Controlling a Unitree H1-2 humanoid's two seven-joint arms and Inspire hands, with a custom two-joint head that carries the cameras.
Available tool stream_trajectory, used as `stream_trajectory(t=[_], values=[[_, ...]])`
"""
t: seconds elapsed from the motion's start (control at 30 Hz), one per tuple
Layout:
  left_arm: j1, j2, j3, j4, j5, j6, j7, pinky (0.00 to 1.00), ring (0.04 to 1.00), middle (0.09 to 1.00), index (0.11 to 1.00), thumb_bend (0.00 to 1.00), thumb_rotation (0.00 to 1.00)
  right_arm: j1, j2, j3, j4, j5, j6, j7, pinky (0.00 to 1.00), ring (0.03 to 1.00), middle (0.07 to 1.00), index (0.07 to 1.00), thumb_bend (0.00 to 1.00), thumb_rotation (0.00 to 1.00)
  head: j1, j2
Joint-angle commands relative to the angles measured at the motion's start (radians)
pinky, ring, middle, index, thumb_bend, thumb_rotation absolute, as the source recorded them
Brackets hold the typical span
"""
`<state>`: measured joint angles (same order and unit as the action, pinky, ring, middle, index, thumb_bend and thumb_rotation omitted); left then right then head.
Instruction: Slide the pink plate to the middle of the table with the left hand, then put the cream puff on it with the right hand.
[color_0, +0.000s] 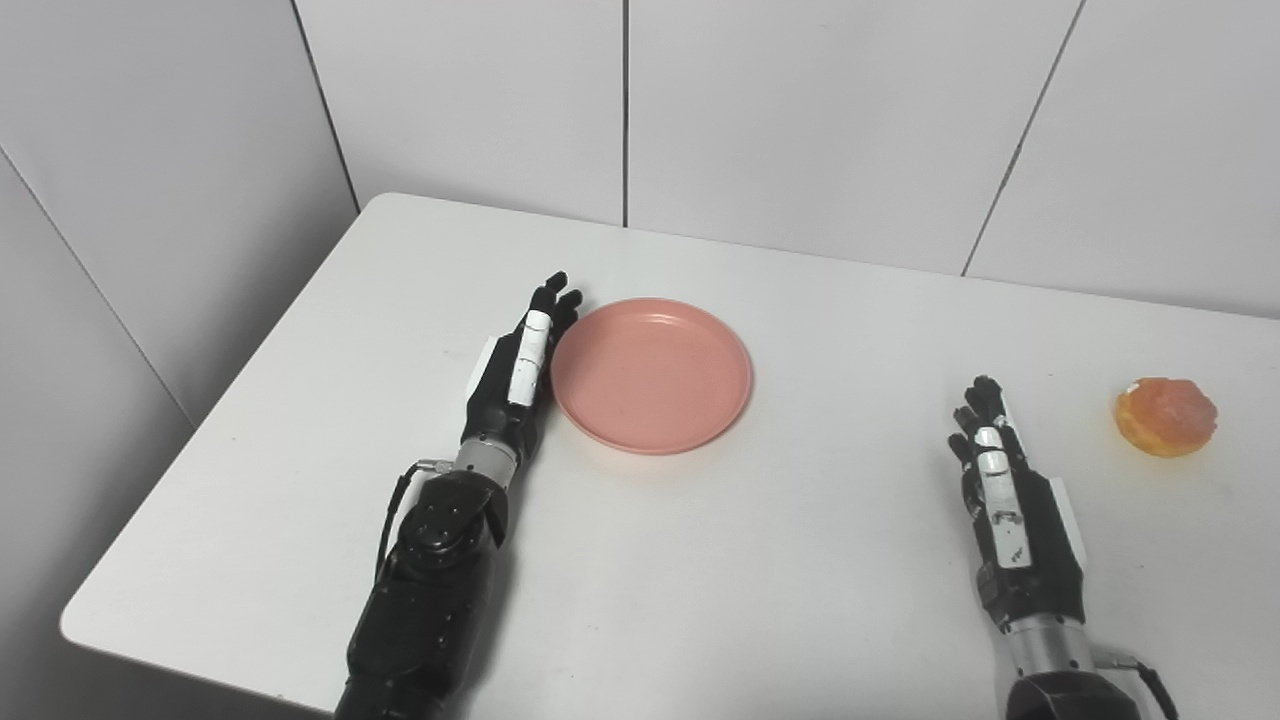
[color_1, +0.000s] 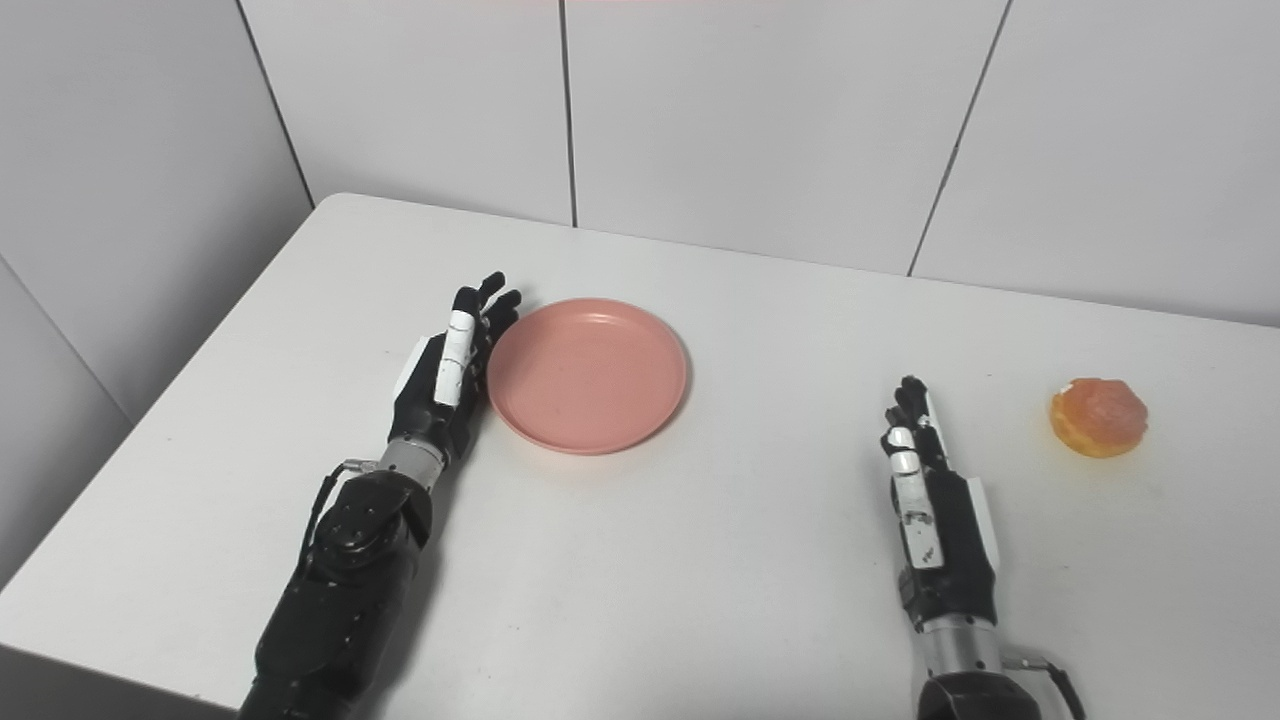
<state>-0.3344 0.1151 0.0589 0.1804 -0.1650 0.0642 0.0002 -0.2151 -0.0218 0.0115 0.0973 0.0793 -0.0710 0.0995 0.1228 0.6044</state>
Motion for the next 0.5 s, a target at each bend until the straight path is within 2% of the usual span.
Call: stream_trajectory(t=[0.0, 0.23, 0.47], values=[[0.002, -0.019, -0.026, -0.041, 0.022, 0.01, -0.018, 1.0, 0.976, 0.959, 0.962, 0.78, 1.0, 0.018, 0.016, 0.005, 0.02, -0.002, -0.024, -0.006, 1.0, 1.0, 0.997, 0.981, 0.64, 0.9, -0.021, 0.0], [0.027, -0.038, -0.048, -0.06, 0.015, 0.012, -0.04, 1.0, 0.99, 0.987, 0.999, 0.79, 1.0, 0.017, 0.027, 0.017, 0.02, -0.033, -0.024, -0.019, 1.0, 1.0, 0.999, 0.995, 0.66, 0.91, -0.079, 0.006], [0.059, -0.045, -0.071, -0.116, 0.004, 0.057, -0.07, 1.0, 0.992, 0.996, 1.0, 0.77, 1.0, 0.009, 0.044, 0.03, 0.025, -0.068, -0.05, -0.041, 1.0, 0.992, 0.992, 0.989, 0.63, 0.9, -0.158, 0.019]])
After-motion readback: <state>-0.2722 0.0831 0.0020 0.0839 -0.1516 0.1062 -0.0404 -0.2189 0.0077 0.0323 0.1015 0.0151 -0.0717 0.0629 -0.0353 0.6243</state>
